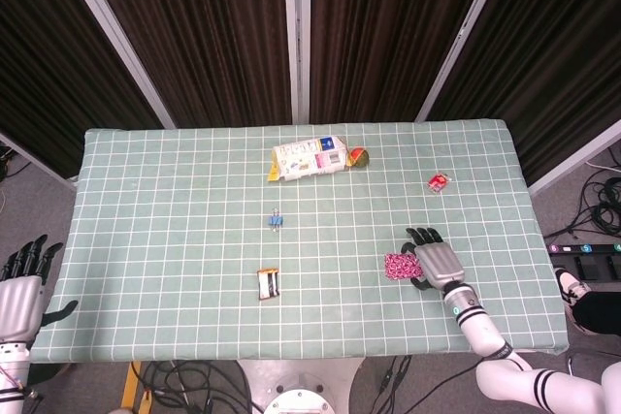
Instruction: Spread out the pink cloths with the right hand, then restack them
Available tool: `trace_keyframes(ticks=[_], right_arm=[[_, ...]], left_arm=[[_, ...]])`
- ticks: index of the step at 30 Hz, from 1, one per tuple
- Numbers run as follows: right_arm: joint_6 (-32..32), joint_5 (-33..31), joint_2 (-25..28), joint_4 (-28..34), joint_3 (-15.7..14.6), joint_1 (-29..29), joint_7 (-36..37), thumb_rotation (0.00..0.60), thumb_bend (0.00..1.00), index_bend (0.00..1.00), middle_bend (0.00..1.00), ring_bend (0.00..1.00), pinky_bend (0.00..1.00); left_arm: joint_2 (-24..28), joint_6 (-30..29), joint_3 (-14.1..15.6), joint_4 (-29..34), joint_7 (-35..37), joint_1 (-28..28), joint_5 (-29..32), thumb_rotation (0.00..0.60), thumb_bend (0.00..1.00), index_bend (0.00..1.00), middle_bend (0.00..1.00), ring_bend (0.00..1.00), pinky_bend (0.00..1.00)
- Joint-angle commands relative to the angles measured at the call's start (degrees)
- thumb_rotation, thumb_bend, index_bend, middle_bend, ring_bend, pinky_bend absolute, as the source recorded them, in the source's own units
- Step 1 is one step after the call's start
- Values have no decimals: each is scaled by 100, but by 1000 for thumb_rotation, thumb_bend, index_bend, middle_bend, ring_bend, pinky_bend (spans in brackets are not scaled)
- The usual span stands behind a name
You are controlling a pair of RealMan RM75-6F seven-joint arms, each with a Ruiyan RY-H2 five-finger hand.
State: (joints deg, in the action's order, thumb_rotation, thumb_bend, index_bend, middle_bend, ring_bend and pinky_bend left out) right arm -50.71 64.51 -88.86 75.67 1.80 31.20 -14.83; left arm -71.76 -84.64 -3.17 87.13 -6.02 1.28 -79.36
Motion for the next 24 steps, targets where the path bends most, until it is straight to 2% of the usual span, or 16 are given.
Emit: trace_keyframes(ticks=[1, 5, 10, 18, 24], right_arm=[[-11, 36, 19, 17, 4, -11, 17, 569, 173, 268, 41, 0, 0], [-300, 199, 203, 208, 97, -134, 275, 561, 173, 243, 40, 0, 0], [-1234, 728, 753, 553, 217, -569, 1027, 577, 173, 229, 40, 0, 0], [-3012, 1773, 1800, 1321, -27, -1550, 1944, 600, 173, 194, 31, 0, 0], [-3457, 2034, 2245, 1494, -258, -2013, 2174, 598, 175, 178, 19, 0, 0]], left_arm=[[-4, -7, 4, -3, 3, -2, -9, 600, 18, 187, 143, 72, 124], [1, -12, -7, 2, 15, 5, -12, 600, 18, 187, 143, 72, 124], [12, -46, -7, 14, 33, 4, -49, 600, 18, 188, 143, 72, 124], [7, -112, -12, 143, -57, 31, -149, 600, 18, 188, 143, 72, 123], [8, -204, 16, 250, -132, 20, -254, 600, 18, 187, 143, 72, 124]])
